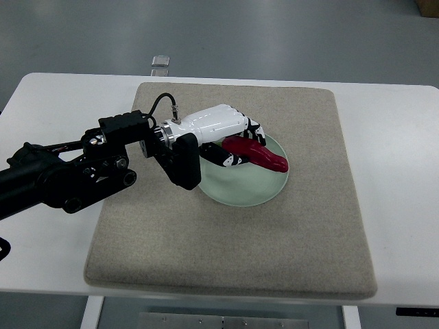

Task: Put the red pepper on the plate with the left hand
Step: 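Carry the held pepper with the left hand over the green plate, then open the left hand to release the pepper onto the plate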

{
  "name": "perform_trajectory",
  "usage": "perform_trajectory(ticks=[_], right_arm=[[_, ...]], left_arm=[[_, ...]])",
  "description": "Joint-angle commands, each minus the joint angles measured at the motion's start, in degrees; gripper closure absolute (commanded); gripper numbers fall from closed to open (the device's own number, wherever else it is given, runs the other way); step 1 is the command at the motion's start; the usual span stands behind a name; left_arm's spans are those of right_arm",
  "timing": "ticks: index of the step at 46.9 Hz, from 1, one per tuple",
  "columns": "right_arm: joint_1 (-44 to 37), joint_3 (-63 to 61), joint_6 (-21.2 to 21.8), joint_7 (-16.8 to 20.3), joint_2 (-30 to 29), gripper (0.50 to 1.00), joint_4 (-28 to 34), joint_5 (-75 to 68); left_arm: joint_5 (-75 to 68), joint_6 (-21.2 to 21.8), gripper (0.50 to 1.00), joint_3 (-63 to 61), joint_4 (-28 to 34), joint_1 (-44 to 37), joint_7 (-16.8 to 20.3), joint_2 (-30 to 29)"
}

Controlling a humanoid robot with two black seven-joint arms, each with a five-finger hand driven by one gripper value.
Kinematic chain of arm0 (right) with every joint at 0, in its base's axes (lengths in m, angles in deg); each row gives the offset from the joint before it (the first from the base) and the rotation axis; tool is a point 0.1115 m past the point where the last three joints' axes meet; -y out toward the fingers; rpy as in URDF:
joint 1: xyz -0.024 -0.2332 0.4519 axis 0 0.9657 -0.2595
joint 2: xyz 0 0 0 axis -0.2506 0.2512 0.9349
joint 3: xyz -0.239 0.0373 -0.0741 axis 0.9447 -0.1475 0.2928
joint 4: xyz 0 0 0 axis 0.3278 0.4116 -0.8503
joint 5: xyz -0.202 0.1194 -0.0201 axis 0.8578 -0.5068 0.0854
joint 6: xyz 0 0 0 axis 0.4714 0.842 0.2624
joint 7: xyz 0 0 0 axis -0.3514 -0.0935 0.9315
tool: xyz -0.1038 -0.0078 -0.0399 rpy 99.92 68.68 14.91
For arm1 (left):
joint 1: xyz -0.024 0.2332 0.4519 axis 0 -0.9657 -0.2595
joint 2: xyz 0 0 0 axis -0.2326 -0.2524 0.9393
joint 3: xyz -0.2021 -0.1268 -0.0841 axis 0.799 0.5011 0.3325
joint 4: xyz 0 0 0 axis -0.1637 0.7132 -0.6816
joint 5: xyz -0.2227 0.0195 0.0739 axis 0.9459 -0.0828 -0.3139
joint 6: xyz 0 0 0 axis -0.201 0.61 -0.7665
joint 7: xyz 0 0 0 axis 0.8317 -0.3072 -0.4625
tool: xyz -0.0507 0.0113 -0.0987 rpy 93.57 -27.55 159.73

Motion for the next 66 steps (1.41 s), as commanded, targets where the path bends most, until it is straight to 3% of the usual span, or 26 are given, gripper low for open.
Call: perform_trajectory(ticks=[1,27,31,35,40,44,55,66], right_arm=[[0.0,0.0,0.0,0.0,0.0,0.572,0.0,0.0],[0.0,0.0,0.0,0.0,0.0,0.572,0.0,0.0],[0.0,0.0,-0.1,0.0,0.0,0.572,0.0,0.0],[0.0,0.0,0.0,0.0,0.0,0.572,0.0,0.0],[0.0,0.0,-0.1,0.0,0.0,0.572,0.0,0.0],[0.0,0.0,0.0,0.0,0.0,0.572,0.0,0.0],[0.0,0.0,-0.1,0.0,0.0,0.572,0.0,0.1],[0.0,0.0,0.0,0.0,0.0,0.572,0.0,0.1]], left_arm=[[-0.3,-0.2,1.000,0.0,0.1,0.0,0.0,0.0],[-0.8,0.0,1.000,-0.2,0.8,-0.4,-0.1,0.1],[-0.7,0.1,0.898,-0.1,0.8,-0.4,-0.1,0.1],[-0.6,0.6,0.738,-0.1,0.8,-0.5,-0.1,0.1],[0.0,0.7,0.611,0.0,0.8,-0.6,-0.1,0.1],[0.3,0.8,0.566,0.3,0.7,-0.6,-0.1,0.1],[1.4,1.5,0.510,1.6,0.7,-1.4,-0.2,0.2],[22.6,3.9,0.510,4.3,3.3,-1.4,-0.5,0.1]])
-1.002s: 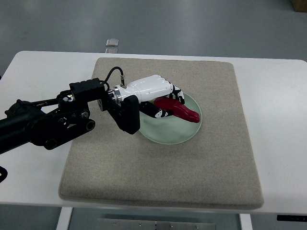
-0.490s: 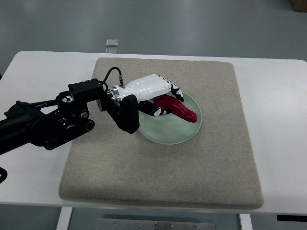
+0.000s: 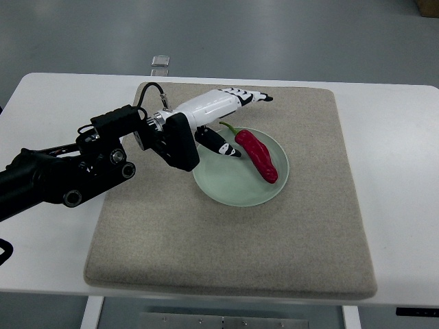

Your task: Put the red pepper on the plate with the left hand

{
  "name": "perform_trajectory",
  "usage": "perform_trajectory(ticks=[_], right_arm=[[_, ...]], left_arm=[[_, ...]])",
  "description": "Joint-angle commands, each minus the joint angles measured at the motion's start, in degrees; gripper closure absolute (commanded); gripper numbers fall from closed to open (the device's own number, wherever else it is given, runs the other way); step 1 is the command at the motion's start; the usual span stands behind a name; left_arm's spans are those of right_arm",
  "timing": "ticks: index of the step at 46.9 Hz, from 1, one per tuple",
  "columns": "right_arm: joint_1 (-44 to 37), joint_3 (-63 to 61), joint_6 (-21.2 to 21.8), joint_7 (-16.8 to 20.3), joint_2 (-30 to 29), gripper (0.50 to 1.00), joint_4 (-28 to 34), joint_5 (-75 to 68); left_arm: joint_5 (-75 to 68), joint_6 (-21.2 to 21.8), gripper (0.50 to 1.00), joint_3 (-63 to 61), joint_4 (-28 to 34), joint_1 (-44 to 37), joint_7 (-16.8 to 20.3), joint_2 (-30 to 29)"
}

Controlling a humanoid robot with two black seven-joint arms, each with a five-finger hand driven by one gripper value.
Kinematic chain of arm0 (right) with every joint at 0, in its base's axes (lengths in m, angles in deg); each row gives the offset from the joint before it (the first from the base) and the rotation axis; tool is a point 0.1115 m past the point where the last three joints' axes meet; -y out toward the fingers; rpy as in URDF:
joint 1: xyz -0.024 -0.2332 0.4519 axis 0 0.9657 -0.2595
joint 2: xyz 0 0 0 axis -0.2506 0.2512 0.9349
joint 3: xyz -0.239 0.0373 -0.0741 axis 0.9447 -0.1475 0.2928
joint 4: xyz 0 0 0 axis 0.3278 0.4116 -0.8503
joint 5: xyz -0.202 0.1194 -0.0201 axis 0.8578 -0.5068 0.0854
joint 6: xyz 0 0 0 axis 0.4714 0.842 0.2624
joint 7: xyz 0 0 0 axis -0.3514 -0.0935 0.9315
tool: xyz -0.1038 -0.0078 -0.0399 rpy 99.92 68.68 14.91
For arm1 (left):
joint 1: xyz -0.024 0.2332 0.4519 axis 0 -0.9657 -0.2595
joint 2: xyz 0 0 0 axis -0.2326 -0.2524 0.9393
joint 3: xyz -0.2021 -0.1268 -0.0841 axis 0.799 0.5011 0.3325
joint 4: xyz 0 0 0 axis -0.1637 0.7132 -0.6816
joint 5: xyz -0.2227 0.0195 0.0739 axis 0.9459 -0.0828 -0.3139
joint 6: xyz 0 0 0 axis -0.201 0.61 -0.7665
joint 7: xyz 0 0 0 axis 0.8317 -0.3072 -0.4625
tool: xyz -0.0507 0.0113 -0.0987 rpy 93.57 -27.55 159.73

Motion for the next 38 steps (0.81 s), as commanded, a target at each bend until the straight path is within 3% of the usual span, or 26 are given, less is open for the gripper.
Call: perform_trajectory(ticks=[1,15,26,38], right_arm=[[0.0,0.0,0.1,0.0,0.0,0.572,0.0,0.0],[0.0,0.1,0.0,0.0,0.0,0.572,0.0,0.0],[0.0,0.0,0.1,0.0,0.0,0.572,0.0,0.0],[0.0,0.0,0.1,0.0,0.0,0.572,0.0,0.0]], left_arm=[[9.2,1.2,0.510,0.1,2.1,0.1,-0.1,-0.1],[34.0,8.6,0.508,1.4,7.3,0.1,-0.1,-1.0],[54.1,8.7,0.508,3.5,12.6,0.4,-0.1,-1.4],[65.0,8.6,0.506,7.1,13.3,0.2,-0.1,-1.7]])
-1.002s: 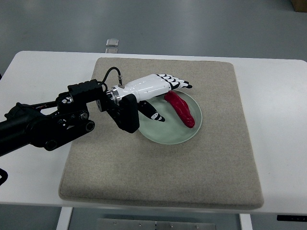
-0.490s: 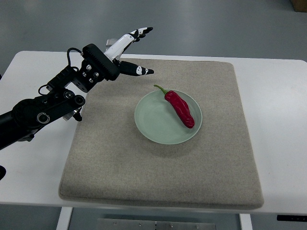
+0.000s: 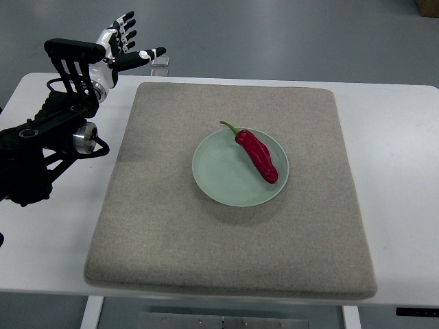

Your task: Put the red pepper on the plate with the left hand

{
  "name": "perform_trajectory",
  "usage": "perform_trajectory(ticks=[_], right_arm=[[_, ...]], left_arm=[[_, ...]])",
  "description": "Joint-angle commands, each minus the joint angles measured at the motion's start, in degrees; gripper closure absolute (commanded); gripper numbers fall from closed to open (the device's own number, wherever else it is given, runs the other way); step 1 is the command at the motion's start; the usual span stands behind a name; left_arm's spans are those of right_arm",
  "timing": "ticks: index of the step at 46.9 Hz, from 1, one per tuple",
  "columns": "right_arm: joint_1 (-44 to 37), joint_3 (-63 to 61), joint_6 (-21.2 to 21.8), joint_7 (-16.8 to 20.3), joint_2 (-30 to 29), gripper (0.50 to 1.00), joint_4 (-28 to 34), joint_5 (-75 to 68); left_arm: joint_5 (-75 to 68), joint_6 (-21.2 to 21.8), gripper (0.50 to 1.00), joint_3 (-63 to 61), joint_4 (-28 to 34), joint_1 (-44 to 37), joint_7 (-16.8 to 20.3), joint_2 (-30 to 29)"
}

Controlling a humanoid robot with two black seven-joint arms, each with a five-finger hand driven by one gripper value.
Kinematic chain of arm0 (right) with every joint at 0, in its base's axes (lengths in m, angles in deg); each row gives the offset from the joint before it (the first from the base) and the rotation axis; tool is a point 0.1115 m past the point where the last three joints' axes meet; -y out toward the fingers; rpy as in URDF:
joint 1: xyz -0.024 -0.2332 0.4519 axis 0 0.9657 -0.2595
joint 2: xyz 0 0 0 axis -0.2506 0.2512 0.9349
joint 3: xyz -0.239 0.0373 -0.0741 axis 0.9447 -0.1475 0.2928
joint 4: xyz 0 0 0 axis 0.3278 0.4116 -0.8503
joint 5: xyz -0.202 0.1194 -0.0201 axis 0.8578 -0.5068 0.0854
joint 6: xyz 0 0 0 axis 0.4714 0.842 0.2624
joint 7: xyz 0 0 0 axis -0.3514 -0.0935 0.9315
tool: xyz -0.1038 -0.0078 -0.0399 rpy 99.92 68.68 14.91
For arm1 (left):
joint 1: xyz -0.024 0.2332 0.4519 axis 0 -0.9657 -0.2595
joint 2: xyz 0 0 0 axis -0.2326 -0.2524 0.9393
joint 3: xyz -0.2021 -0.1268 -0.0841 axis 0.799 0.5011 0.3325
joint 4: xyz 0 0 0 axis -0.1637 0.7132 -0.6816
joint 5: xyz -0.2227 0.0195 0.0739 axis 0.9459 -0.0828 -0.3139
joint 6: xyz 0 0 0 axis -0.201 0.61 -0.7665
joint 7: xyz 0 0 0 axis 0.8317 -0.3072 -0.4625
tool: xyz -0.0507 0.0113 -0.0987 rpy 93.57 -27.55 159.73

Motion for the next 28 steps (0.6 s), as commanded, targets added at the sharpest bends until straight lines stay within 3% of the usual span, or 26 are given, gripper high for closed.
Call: perform_trajectory(ticks=[1,28], right_arm=[[0.0,0.0,0.0,0.0,0.0,0.572,0.0,0.1],[0.0,0.1,0.0,0.0,0.0,0.572,0.0,0.0]], left_arm=[[1.3,-0.1,0.506,1.9,0.3,-0.4,0.0,0.0],[16.6,-4.2,0.500,3.9,5.5,-1.4,0.1,1.1]])
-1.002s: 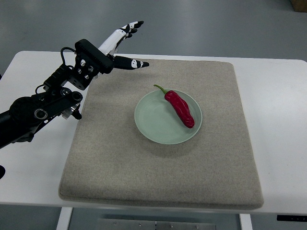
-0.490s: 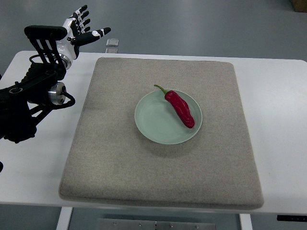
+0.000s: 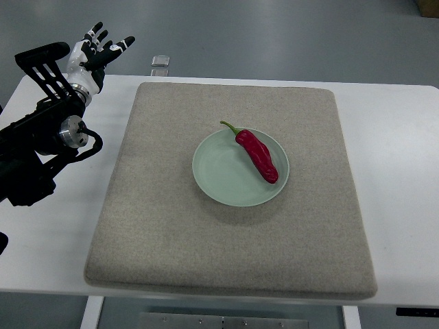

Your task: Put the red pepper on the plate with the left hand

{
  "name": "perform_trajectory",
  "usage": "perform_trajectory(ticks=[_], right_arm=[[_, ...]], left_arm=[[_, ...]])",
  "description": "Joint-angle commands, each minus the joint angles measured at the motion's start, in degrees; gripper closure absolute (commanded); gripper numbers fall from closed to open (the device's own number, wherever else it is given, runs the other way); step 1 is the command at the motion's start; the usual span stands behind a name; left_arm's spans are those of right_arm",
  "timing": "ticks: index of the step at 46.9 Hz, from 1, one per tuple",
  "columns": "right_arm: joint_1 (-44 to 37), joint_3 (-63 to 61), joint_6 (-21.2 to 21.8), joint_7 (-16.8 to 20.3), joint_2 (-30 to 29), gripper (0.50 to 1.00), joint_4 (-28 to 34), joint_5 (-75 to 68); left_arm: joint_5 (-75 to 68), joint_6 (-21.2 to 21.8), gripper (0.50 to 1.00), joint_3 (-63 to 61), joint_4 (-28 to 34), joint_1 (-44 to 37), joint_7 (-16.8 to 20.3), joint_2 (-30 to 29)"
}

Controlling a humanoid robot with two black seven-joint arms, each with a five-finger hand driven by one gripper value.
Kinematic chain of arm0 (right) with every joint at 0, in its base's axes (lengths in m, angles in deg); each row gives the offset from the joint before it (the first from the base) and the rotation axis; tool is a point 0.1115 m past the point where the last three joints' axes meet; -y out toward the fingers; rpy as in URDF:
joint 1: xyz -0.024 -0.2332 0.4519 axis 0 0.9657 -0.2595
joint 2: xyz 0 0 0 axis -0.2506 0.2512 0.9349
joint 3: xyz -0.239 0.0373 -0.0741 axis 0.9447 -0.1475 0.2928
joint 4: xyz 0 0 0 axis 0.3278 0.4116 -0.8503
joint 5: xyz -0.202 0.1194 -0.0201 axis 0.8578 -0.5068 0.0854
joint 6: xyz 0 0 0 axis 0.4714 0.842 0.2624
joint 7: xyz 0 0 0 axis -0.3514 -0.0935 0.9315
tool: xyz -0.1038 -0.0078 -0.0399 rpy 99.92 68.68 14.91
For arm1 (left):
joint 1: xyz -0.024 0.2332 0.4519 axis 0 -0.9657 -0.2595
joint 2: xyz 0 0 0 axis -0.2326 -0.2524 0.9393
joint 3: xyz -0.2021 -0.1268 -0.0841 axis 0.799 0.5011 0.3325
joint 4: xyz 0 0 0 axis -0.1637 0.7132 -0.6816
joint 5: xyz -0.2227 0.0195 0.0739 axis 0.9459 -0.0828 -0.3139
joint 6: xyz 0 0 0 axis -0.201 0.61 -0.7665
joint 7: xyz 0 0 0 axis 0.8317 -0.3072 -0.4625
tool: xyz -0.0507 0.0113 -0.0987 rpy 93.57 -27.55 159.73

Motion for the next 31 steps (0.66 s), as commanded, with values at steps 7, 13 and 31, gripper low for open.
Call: perform_trajectory(ticks=[7,13,31], right_arm=[[0.0,0.0,0.0,0.0,0.0,0.572,0.0,0.0],[0.0,-0.1,0.5,0.0,0.0,0.572,0.7,0.1],[-0.2,-0.1,0.6,0.0,0.0,0.572,0.7,0.3]], left_arm=[[5.5,-0.7,0.500,0.1,0.1,-0.2,0.0,0.0],[11.1,-2.4,0.500,0.1,0.1,-0.5,0.0,-0.1],[12.7,-5.3,0.500,1.7,0.4,-1.3,0.3,1.0]])
